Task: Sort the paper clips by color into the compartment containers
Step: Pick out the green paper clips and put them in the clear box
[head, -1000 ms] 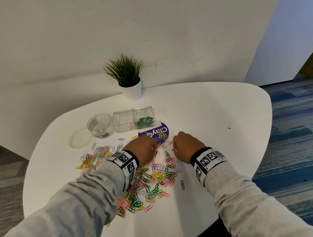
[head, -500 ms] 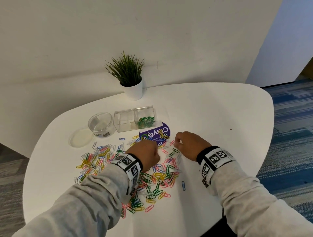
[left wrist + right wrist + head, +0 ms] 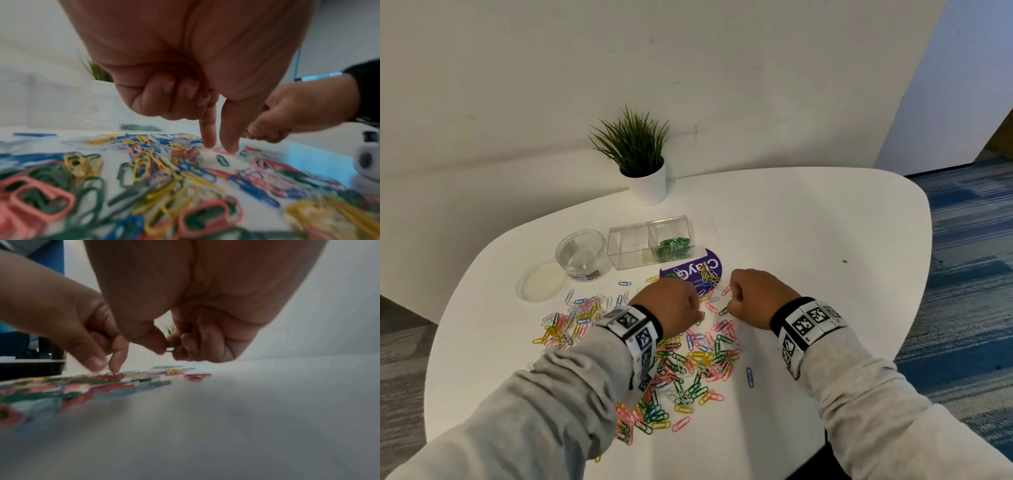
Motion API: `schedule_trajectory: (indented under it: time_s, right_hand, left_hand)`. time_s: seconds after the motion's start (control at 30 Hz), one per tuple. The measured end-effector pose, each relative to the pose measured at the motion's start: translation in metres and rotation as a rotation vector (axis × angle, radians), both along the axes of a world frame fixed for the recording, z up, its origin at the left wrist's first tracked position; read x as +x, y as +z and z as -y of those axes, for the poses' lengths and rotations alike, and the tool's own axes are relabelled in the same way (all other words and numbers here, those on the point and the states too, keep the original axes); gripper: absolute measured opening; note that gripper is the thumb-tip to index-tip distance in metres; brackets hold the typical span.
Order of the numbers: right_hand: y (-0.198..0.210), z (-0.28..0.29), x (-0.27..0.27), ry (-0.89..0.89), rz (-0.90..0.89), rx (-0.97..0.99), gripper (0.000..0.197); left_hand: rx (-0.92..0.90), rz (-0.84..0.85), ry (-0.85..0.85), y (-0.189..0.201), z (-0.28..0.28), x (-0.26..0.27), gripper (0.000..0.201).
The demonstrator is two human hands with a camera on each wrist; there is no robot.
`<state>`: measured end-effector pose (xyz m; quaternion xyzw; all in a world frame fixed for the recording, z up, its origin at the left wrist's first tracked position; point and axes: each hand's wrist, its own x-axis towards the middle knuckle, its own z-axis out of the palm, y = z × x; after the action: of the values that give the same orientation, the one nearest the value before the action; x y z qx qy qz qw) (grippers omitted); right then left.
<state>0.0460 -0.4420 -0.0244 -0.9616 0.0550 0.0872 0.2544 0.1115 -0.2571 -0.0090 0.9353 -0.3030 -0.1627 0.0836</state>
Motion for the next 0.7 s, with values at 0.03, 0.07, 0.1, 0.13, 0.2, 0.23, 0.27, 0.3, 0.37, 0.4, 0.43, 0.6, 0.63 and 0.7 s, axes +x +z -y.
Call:
schedule_trajectory:
  time_s: [0.03, 0.07, 0.1, 0.13, 0.2, 0.23, 0.27, 0.3, 0.37, 0.4, 0.43, 0.6, 0.63, 0.7]
  right_hand:
    - [0.002, 0.003, 0.0, -0.025, 0.017, 0.039, 0.015]
    - [0.004, 0.007, 0.0, -0.055, 0.03, 0.086, 0.015]
    - [0.006, 0.01, 0.0, -0.09, 0.042, 0.155, 0.014]
    - [0.008, 0.014, 0.0, -0.131, 0.048, 0.253, 0.013]
    - [0.01, 0.017, 0.003, -0.198, 0.044, 0.442, 0.016]
    - [0.01, 0.016, 0.004, -0.198, 0.035, 0.467, 0.02]
    - [0.009, 0.014, 0.006, -0.172, 0.023, 0.434, 0.023]
    - [0.008, 0.01, 0.008, -0.127, 0.001, 0.368, 0.023]
    - [0.003, 0.003, 0.009, -0.025, -0.047, 0.213, 0.018]
    - [-0.001, 0.001, 0.01, 0.017, -0.056, 0.137, 0.016]
    - [-0.002, -0.001, 0.011, 0.053, -0.055, 0.065, 0.013]
    - [-0.002, 0.0, 0.016, 0.2, -0.063, -0.163, 0.013]
    - [-0.002, 0.0, 0.017, 0.22, -0.063, -0.182, 0.012]
    - [-0.002, 0.0, 0.018, 0.272, -0.07, -0.216, 0.011]
  left_hand:
    - [0.035, 0.021, -0.017, -0.003, 0.001, -0.003, 0.019]
    - [0.065, 0.045, -0.026, -0.006, 0.002, -0.007, 0.02]
    - [0.087, 0.073, -0.038, -0.009, 0.003, -0.01, 0.02]
    - [0.11, 0.102, -0.052, -0.011, 0.004, -0.013, 0.018]
    - [0.138, 0.132, -0.066, -0.015, 0.007, -0.018, 0.007]
    - [0.145, 0.132, -0.065, -0.015, 0.007, -0.02, 0.002]
    - [0.148, 0.133, -0.055, -0.016, 0.008, -0.02, 0.004]
    - [0.15, 0.128, -0.047, -0.017, 0.008, -0.02, 0.006]
    - [0.169, 0.123, -0.021, -0.016, 0.007, -0.016, 0.005]
    - [0.189, 0.122, -0.023, -0.015, 0.007, -0.013, 0.006]
    - [0.214, 0.125, -0.048, -0.014, 0.007, -0.011, 0.008]
    - [0.286, 0.116, -0.169, -0.01, 0.007, -0.004, 0.016]
    - [0.304, 0.125, -0.199, -0.01, 0.008, -0.003, 0.018]
    - [0.34, 0.152, -0.258, -0.009, 0.009, -0.003, 0.025]
